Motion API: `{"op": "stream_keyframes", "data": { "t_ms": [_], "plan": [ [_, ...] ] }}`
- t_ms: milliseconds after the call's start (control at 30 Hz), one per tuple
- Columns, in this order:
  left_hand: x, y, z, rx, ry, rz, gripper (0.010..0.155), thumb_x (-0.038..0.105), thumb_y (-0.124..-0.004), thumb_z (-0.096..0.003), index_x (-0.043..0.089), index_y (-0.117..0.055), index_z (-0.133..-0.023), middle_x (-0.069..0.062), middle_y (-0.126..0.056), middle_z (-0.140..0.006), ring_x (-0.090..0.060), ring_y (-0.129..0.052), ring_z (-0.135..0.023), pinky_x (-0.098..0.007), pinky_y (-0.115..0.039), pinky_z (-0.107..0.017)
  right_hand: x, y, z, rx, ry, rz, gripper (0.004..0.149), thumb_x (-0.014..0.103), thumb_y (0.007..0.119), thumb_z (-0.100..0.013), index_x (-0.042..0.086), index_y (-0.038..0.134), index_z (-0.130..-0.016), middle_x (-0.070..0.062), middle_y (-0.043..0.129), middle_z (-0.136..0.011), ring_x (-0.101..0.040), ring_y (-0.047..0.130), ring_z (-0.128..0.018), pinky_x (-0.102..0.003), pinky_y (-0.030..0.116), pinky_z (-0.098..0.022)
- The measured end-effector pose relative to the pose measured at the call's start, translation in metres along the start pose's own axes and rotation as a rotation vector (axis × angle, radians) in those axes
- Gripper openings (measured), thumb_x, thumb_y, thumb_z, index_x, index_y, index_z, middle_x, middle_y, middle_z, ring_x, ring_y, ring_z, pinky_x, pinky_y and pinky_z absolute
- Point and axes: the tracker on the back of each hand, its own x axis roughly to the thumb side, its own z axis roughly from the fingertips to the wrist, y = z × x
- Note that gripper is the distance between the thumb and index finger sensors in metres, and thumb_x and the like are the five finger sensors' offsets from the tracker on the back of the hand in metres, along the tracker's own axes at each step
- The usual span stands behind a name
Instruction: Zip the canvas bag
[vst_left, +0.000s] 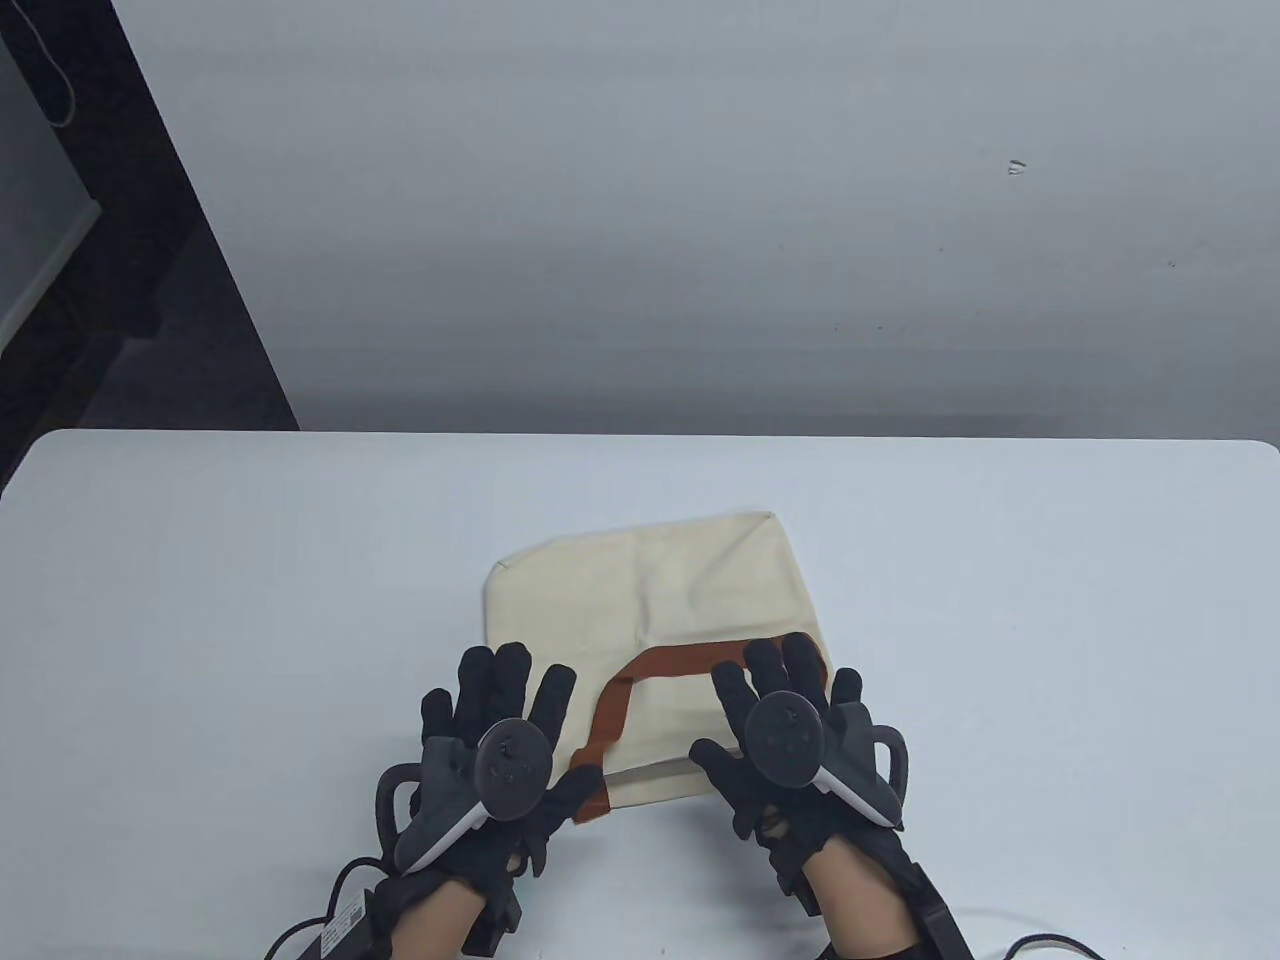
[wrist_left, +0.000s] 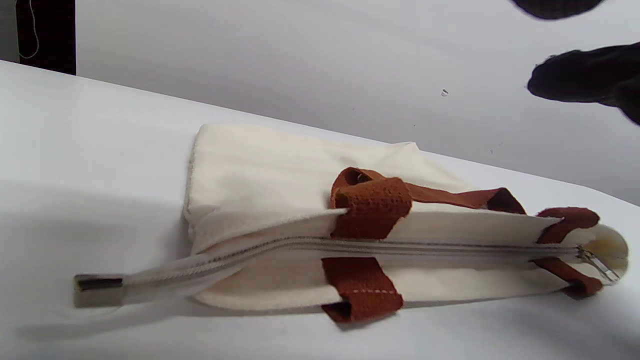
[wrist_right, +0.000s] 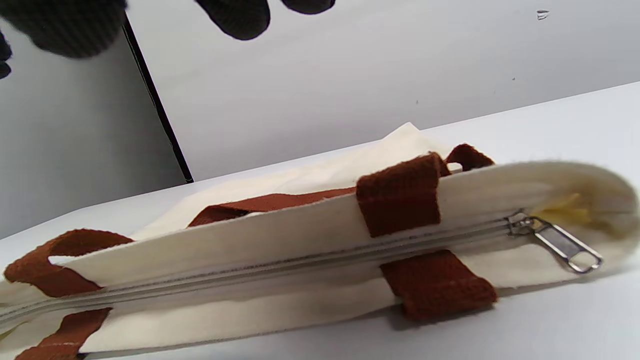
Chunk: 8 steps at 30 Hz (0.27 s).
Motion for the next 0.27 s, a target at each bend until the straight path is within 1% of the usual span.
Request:
{"op": "stream_keyframes", "data": {
  "t_ms": [267],
  "plan": [
    [-0.0001, -0.0007, -0.0006, -0.018, 0.005, 0.008, 0.085, 0.076, -0.060, -0.0316, 0.052, -0.021, -0.103, 0.003, -0.010, -0.119, -0.029, -0.009, -0.115, -0.066, -0.024, -0.078, -0.0003, 0.0013, -0.0008, 0.012, 0.002, 0.001, 0.075, 0.065, 0.063, -0.038, 0.034, 0.036, -0.102, -0.001, 0.020, -0.112, -0.031, 0.007, -0.105, -0.067, 0.011, -0.066]
  ]
}}
